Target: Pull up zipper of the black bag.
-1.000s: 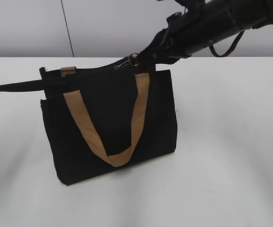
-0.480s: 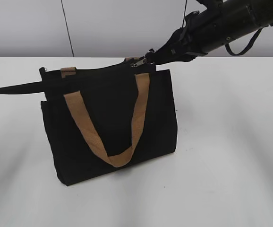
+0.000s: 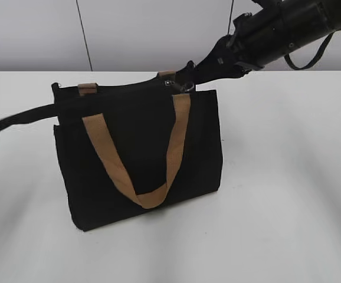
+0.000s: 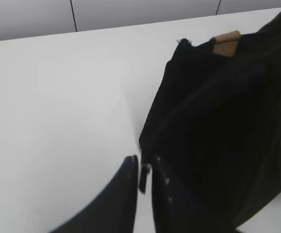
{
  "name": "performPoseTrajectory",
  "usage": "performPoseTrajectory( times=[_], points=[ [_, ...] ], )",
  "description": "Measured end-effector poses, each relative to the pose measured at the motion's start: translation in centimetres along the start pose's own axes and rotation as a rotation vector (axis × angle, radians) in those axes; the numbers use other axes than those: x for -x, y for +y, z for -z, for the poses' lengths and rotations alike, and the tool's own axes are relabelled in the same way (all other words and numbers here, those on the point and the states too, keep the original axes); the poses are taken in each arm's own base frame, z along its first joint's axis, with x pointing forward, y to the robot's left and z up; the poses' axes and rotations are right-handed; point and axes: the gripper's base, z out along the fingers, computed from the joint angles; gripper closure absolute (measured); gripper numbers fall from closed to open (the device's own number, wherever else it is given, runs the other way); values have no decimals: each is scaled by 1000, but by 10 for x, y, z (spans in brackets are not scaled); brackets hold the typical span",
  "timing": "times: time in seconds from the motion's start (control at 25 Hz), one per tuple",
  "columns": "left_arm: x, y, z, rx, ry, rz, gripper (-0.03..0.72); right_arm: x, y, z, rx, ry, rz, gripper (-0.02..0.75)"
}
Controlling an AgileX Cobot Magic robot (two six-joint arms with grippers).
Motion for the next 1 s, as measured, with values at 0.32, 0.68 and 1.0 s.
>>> performPoseTrajectory(
  times=[0.32, 0.68, 1.0],
  points=[
    [-5, -1, 0, -11, 55, 42, 304, 7, 13, 22, -32, 21, -41, 384],
    [7, -4, 7, -47, 149, 103, 274, -2, 23, 42, -90, 176, -100, 369],
    [-4, -6, 13, -70, 333, 108, 228, 0, 37, 65, -134, 208, -136, 369]
  ],
)
